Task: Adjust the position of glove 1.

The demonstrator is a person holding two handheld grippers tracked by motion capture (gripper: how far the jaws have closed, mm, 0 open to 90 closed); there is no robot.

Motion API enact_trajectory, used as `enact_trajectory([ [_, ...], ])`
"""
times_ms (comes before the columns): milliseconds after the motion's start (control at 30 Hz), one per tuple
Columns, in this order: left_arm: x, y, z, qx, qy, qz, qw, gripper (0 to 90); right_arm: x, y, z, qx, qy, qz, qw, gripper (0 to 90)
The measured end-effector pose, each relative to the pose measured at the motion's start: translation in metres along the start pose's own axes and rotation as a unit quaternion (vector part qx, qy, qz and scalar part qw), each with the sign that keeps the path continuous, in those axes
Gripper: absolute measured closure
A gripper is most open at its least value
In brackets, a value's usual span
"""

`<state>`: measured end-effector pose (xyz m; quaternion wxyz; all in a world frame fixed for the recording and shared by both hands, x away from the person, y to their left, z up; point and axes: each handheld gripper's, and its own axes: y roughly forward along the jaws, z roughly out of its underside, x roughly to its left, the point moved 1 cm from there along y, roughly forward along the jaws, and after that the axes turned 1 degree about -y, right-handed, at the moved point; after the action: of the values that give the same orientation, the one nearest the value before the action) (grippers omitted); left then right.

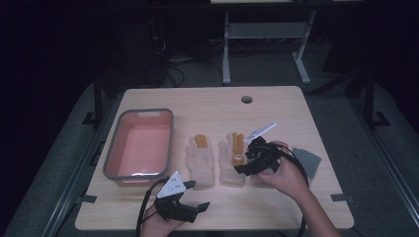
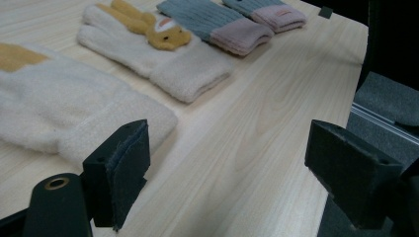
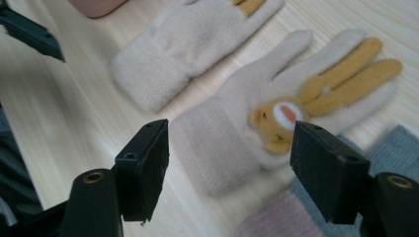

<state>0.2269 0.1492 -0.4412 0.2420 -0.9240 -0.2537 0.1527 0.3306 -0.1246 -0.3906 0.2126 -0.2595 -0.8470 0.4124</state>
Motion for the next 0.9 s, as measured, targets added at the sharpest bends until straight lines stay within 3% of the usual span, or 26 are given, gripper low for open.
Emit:
enact_trajectory([
  [267, 0.003, -0.003, 0.000, 0.000, -0.003, -0.003, 1.0000, 17.5, -0.012, 0.016, -0.015, 0.029, -0.005, 0.015, 0.9995, 31.0],
  [433, 0.002, -0.002, 0.000, -0.003, -0.005, 0.001, 1.0000, 17.5, -0.024, 0.029, -0.018, 0.047, 0.011, 0.015, 0.9987, 33.6],
  [800, 0.002, -0.003, 0.000, -0.010, -0.006, 0.000, 0.9999, 17.5, -0.034, 0.053, -0.020, 0.076, 0.019, 0.022, 0.9967, 39.1],
  [900, 0.001, -0.004, -0.001, -0.012, -0.004, 0.003, 0.9999, 17.5, -0.040, 0.058, -0.020, 0.085, 0.033, 0.023, 0.9956, 40.7],
])
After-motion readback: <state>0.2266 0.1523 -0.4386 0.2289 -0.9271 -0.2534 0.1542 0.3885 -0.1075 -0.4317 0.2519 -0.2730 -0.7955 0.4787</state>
